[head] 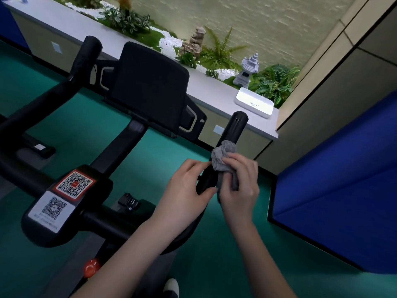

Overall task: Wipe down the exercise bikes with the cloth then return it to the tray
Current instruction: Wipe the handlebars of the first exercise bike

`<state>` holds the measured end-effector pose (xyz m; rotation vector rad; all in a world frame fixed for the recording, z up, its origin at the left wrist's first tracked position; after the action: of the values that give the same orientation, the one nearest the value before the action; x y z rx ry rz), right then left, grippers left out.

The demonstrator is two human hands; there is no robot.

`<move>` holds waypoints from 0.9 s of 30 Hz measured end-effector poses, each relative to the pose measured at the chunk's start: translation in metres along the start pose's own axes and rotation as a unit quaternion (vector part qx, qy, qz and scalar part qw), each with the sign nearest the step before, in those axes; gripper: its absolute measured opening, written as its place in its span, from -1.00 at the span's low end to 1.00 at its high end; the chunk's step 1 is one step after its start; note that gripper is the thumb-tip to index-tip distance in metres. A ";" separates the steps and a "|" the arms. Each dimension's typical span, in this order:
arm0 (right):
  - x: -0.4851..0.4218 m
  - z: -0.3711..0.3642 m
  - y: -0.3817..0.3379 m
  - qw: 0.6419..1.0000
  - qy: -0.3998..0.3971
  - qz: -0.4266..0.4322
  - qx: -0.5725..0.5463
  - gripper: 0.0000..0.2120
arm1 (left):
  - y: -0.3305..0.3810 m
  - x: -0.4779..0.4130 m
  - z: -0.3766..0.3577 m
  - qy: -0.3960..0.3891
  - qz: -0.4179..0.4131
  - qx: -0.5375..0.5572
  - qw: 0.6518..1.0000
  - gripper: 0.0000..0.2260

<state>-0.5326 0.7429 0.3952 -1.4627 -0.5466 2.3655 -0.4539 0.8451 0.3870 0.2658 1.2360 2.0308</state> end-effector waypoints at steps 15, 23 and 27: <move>0.008 -0.007 0.037 0.862 0.162 -0.426 -0.221 -0.77 | -0.002 0.000 0.000 0.005 0.006 0.013 1.000 -0.55; 0.005 -0.037 0.048 0.727 0.071 -0.570 -0.377 -0.87 | -0.002 0.001 0.000 0.013 0.005 0.019 1.000 -0.55; -0.034 -0.036 0.060 0.741 0.058 -0.544 -0.389 -0.85 | -0.002 0.001 0.000 0.017 0.005 0.017 1.000 -0.56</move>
<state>-0.4894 0.6807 0.3791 -0.9768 -1.8699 1.0860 -0.4538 0.8460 0.3850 0.2554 1.2923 2.0319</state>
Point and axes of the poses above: each hand's wrist, its own x-axis away from the middle knuckle, its own z-axis out of the back of the hand, y = z × x, the point moved 5 cm from there along -x, towards the middle knuckle, and after that the axes turned 2 degrees about y, right-handed, at the moved point
